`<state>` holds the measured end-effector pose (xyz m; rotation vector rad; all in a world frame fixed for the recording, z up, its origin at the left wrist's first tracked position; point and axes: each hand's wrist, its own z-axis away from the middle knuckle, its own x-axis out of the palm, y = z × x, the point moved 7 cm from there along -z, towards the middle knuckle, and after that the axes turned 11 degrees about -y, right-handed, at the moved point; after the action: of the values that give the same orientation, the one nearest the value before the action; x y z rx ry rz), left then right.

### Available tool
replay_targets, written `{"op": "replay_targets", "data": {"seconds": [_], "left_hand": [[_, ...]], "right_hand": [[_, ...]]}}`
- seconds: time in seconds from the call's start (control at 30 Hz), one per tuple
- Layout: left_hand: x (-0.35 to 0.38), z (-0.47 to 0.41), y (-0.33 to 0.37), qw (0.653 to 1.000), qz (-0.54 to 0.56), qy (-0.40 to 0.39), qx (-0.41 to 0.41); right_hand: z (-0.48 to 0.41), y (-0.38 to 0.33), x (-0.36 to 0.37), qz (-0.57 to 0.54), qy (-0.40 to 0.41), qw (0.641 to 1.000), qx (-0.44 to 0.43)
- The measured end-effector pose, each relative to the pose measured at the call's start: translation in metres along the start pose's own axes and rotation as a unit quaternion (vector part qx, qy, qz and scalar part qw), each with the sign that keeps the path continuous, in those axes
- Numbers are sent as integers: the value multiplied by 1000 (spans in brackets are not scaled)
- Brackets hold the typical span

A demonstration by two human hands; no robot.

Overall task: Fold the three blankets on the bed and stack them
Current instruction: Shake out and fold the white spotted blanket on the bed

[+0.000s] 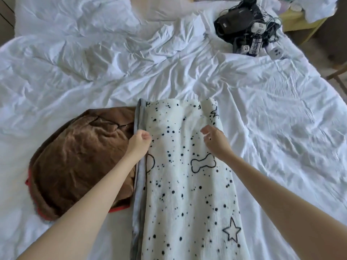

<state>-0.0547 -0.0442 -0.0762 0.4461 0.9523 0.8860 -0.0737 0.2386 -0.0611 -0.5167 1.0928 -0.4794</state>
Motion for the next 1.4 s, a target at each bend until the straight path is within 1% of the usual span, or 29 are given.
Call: {"op": "replay_targets", "data": {"seconds": [0.1, 0.2, 0.27, 0.3, 0.37, 0.43, 0.47, 0.5, 0.53, 0.57, 0.63, 0.7, 0.73, 0.8, 0.83, 0.93, 1.03, 1.1, 1.17, 1.2, 1.23, 1.27, 1.33, 1.37, 1.4], "left_hand": [[9, -51, 3, 999, 36, 12, -14], [15, -91, 6, 997, 35, 54, -34], [14, -113, 4, 994, 23, 88, -54], [13, -122, 3, 992, 34, 100, -62], [14, -140, 1, 987, 109, 97, -74], [14, -154, -1, 971, 206, 79, -91], [12, -160, 1, 962, 251, 70, -80], [8, -165, 5, 958, 272, 67, -58], [2, -169, 12, 961, 265, 67, -31], [-6, -172, 20, 972, 221, 74, 2], [-23, -177, 38, 989, 79, 92, 82], [-35, -177, 55, 978, -45, 116, 167], [-39, -176, 60, 967, -99, 126, 196], [-43, -175, 65, 947, -183, 136, 228], [-44, -174, 65, 939, -209, 138, 236], [-54, -172, 62, 924, -255, 155, 237], [-66, -171, 60, 910, -286, 177, 242], [-68, -174, 56, 907, -301, 170, 242], [-65, -182, 49, 919, -287, 148, 227], [-64, -186, 46, 927, -272, 139, 215], [-64, -191, 42, 936, -258, 131, 202], [-63, -194, 40, 940, -249, 125, 195], [-59, -200, 36, 942, -252, 118, 190], [-57, -203, 34, 944, -254, 113, 177], [-55, -207, 29, 950, -252, 104, 152]], "right_hand": [[-53, 18, 2, 44, -21, 999, 4], [-98, 29, 2, 125, -40, 991, -4], [-124, 32, -2, 159, -24, 987, -13], [-136, 32, -4, 173, -14, 985, -18], [-159, 30, -6, 198, -15, 980, -34], [-180, 23, -2, 208, -46, 975, -62], [-190, 19, 1, 209, -63, 973, -79], [-199, 15, 4, 206, -77, 971, -95], [-208, 10, 7, 194, -90, 971, -104], [-217, 7, 10, 169, -109, 974, -105], [-230, 3, 12, 105, -150, 979, -90], [-237, -2, 11, 89, -178, 976, -86], [-240, -5, 9, 99, -175, 975, -98], [-243, -12, 2, 109, -140, 977, -121], [-242, -15, -1, 94, -127, 979, -129], [-239, -24, -4, 4, -109, 983, -145], [-238, -29, -8, -23, -114, 983, -144], [-239, -22, -6, 33, -159, 979, -124], [-238, -5, -2, 84, -248, 961, -85], [-237, 3, -3, 92, -272, 955, -73], [-238, 9, -9, 100, -267, 956, -65], [-241, 17, -18, 126, -232, 963, -56], [-246, 28, -40, 207, -115, 970, -49], [-247, 34, -46, 217, -77, 972, -42], [-247, 40, -48, 198, -70, 977, -35]]}}
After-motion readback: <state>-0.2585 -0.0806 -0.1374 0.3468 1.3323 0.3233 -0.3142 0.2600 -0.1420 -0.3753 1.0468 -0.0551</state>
